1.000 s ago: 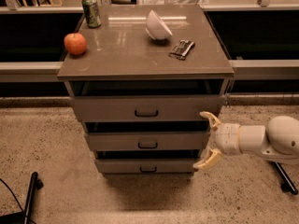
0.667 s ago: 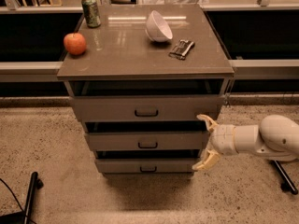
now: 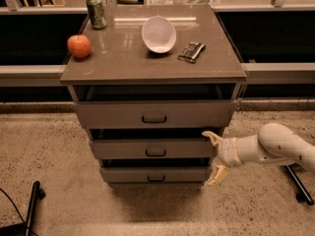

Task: Open middle drawer

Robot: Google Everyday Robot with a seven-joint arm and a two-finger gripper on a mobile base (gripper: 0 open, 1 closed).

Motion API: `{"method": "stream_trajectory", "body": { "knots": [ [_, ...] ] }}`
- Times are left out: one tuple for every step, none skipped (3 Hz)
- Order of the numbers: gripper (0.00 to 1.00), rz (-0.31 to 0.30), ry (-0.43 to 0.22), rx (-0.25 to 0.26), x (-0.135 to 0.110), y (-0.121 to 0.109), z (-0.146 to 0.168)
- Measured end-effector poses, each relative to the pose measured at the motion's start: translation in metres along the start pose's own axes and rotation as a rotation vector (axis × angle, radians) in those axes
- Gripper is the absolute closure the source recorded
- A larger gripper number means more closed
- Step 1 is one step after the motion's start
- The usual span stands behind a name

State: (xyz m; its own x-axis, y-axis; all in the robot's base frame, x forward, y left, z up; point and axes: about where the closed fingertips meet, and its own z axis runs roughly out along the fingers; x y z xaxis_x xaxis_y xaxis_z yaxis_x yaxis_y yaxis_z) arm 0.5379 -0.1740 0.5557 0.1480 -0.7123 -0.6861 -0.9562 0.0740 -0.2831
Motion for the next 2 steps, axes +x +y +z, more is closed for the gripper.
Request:
{"method": "stream_trajectory", "body": {
  "knots": [
    [0.00,0.000,0.000,0.000,0.0000,0.0000,0.0000],
    [0.00,0.004,0.028,-0.018,0.0053,0.0001,0.0082]
  ]
}}
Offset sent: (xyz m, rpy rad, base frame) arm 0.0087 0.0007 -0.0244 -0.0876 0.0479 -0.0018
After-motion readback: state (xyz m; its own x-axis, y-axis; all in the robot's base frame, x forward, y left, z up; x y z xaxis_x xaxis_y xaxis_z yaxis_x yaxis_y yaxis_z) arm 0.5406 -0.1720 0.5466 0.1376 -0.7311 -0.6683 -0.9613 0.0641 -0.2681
